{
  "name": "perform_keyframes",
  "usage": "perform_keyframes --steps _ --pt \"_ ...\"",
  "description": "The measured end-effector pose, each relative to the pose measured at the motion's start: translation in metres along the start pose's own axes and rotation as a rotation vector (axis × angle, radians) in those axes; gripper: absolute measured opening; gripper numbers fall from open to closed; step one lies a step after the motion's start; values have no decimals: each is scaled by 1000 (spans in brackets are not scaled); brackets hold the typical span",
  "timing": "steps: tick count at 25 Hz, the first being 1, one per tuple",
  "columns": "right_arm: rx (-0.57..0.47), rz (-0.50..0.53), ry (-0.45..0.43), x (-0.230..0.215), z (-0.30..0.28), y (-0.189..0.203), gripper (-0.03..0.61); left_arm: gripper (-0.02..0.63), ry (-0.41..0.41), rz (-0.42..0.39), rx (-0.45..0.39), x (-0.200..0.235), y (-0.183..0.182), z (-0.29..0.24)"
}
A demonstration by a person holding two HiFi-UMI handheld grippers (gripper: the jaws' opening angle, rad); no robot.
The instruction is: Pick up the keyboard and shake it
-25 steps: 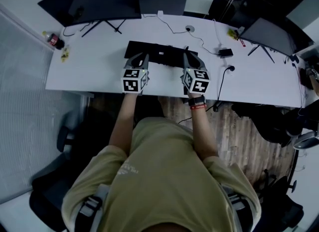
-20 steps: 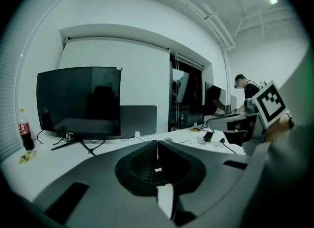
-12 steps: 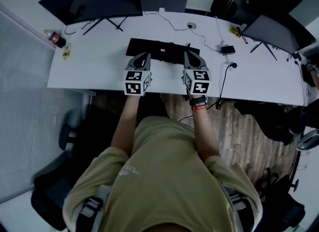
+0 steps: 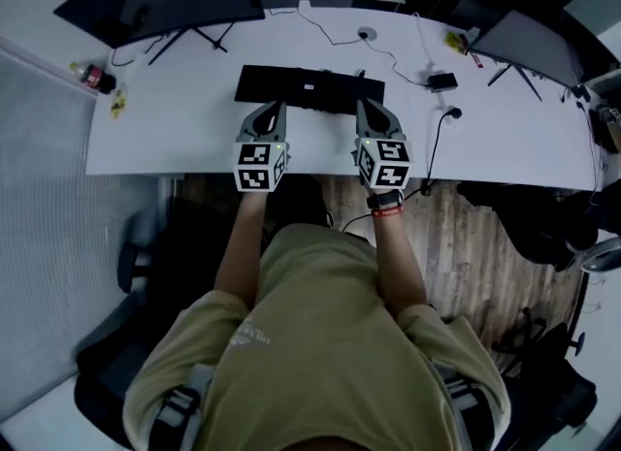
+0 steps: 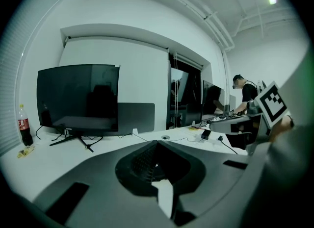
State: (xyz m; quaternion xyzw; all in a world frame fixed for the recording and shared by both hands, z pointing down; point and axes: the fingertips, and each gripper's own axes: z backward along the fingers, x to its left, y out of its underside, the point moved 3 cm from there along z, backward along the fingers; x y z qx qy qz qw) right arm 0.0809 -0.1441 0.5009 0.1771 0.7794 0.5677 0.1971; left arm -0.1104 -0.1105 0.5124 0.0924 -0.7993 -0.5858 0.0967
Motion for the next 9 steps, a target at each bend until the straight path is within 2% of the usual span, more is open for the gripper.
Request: perform_keyframes --steps 6,9 --pt "76 -34 6 -35 -6 29 21 20 -22 32 141 13 51 -23" --pt "147 26 -32 -52 -28 37 21 21 -54 2 239 36 74 -34"
